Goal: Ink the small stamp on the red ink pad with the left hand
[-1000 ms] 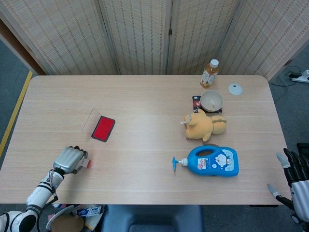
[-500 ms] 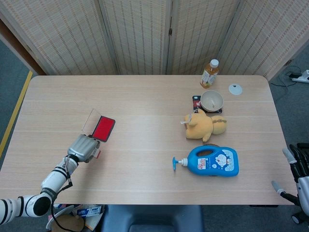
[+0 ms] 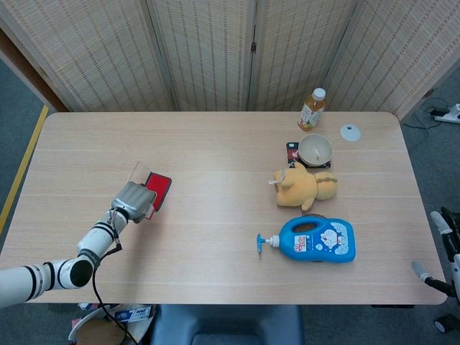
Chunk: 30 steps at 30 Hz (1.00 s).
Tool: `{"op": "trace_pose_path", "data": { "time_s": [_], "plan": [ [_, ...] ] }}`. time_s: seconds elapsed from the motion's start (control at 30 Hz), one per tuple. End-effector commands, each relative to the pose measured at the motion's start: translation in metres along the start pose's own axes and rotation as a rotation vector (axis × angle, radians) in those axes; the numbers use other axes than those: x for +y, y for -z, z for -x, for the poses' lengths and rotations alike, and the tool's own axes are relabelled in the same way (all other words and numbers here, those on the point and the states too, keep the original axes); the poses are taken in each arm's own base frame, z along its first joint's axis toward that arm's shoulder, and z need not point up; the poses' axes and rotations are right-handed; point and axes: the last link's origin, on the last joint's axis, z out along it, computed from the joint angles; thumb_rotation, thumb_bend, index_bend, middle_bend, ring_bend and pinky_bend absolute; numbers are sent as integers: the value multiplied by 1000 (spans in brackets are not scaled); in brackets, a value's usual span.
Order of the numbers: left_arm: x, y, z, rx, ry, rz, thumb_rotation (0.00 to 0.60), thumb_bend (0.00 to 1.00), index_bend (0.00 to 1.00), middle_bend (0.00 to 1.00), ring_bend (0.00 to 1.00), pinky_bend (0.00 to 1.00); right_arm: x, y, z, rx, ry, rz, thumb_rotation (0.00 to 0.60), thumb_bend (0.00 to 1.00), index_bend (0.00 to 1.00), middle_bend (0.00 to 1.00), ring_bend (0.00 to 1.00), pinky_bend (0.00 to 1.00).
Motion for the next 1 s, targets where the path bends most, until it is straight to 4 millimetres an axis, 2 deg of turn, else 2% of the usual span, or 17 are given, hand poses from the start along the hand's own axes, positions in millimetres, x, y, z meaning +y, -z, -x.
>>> {"op": "trace_pose_path", "data": {
  "time_s": [0.03,0.53,1.0],
  "plan": [
    [-2,-10,-3,-14,1,3,600,343,567,453,295,412,1,-1,-1,2,-1,5,600,204,0,0,0,0],
    [-9,-49,-11,-51,-4,19,600,344,573,458,296,414,9,-9,-5,18,-17,55,600,204,0,0,0,0],
    [-18,-65,-15,-37,-1,18,600,344,576,462,296,415,10,-10,-5,23,-15,67,600,204,0,0,0,0]
  ]
}}
